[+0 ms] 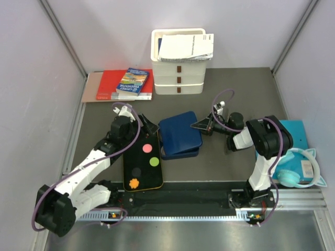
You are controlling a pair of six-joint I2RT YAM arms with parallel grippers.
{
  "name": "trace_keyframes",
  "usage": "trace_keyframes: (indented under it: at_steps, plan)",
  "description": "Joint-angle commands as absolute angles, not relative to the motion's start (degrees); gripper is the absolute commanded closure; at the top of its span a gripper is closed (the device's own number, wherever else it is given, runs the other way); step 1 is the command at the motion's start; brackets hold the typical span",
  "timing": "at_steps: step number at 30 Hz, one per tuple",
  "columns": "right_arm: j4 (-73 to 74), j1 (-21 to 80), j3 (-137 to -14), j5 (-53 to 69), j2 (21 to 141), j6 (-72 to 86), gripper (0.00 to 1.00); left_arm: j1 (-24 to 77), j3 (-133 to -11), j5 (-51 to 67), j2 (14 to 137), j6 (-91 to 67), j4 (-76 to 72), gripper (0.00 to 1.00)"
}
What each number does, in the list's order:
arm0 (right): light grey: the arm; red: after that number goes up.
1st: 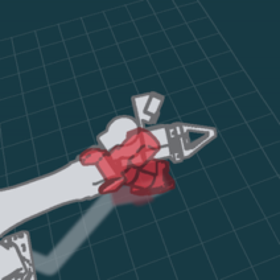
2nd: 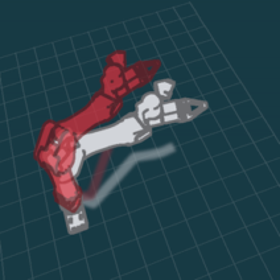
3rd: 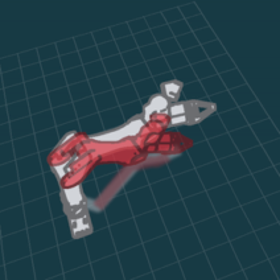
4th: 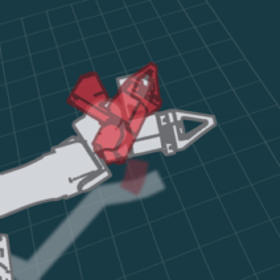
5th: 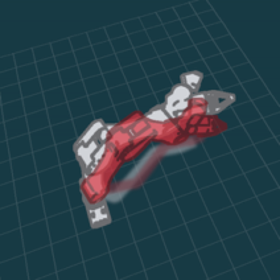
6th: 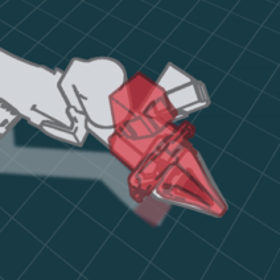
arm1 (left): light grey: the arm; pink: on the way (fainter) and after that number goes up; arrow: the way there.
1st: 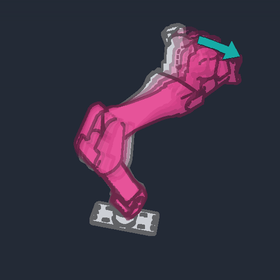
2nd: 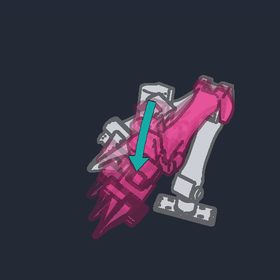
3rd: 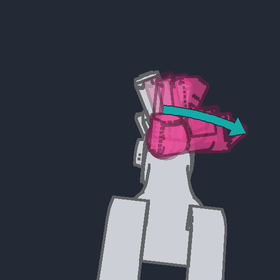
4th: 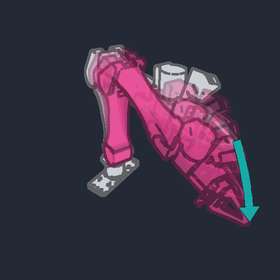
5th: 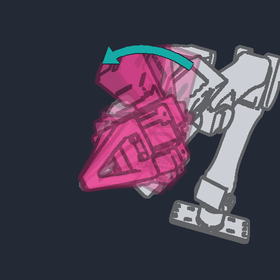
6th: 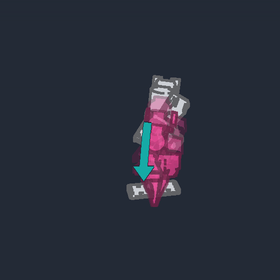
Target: Pack the cookies
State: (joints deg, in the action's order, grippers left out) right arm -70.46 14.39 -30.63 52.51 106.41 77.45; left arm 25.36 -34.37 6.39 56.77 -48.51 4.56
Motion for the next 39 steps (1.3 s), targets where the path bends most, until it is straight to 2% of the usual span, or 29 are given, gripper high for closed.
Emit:
trace_keyframes:
  at_steps: [1, 10, 22, 26, 29, 33, 37, 39]
  plan:
    - [-87.78, 13.89, -30.14, 52.38, 109.07, 89.26, 1.0, 25.05, -34.19, 6.77, 57.22, -48.16, 0.53, 0.23]
    - [-92.02, 13.89, -29.71, 51.68, 107.14, 94.31, 1.0, 25.05, -33.84, 6.77, 57.57, -48.34, -1.04, 0.24]
    - [-91.06, 14.15, -26.1, 52.73, 111.8, 88.25, 1.0, 25.05, -33.75, 7.65, 58.97, -48.08, -1.41, 0.24]
    - [-86.32, 14.15, -25.93, 53.35, 110.57, 84.12, 1.0, 25.05, -34.01, 7.91, 59.24, -47.73, -1.06, 0.23]
    - [-79.12, 14.15, -26.1, 53.35, 107.5, 79.47, 0.93, 25.05, -34.54, 8.26, 59.59, -47.37, -0.44, 0.22]
    - [-63.59, 14.15, -27.59, 52.04, 101.35, 67.9, 0.77, 25.05, -34.72, 8.35, 59.59, -47.2, -0.18, 0.21]
    - [-37.97, 14.41, -31.1, 48.87, 93.79, 54.87, 0.71, 25.14, -34.54, 8.17, 59.59, -47.2, -0.18, 0.21]
    - [-32.28, 14.68, -33.3, 46.5, 91.06, 49.6, 0.7, 25.14, -34.54, 8.44, 59.68, -47.29, -0.18, 0.21]
